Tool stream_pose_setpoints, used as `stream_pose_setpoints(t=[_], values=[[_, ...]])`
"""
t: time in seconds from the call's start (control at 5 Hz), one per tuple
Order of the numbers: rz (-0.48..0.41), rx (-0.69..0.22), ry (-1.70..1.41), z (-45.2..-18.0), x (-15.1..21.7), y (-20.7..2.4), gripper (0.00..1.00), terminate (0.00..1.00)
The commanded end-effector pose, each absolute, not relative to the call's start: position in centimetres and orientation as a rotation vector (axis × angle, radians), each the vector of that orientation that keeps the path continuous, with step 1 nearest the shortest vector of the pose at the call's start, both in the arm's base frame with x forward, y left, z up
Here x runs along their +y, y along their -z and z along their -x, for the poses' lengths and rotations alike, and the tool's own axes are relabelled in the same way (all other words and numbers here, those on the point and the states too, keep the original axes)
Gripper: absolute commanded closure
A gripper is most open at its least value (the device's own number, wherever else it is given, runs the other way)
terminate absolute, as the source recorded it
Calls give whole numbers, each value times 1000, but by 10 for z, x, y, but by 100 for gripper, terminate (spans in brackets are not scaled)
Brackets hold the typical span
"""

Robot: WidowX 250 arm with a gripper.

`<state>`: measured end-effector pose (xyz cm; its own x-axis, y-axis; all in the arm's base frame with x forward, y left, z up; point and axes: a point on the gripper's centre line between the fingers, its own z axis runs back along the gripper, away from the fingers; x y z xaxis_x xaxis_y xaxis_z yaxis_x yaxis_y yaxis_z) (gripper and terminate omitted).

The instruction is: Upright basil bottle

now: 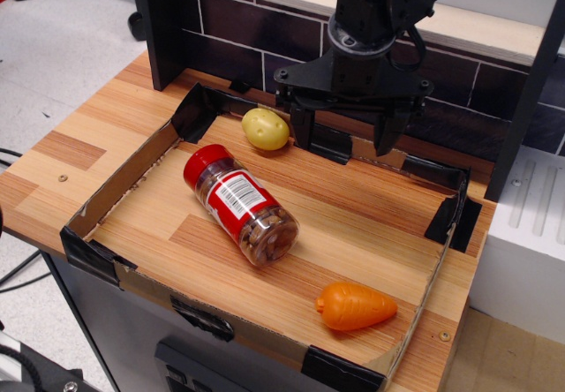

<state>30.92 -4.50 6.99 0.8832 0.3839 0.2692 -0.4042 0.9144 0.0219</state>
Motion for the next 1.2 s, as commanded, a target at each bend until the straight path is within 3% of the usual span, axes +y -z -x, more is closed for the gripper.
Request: stream_pose_setpoints(t=[0.0,0.4,0.6,1.0], values=[[-78,-264,-411,-309,-45,-70,0,0],[-60,-296,-645,-294,2,-104,0,0],[-30,-261,-718,-287,27,-115,0,0],[-33,-185,-825,-279,59,-103,0,0]])
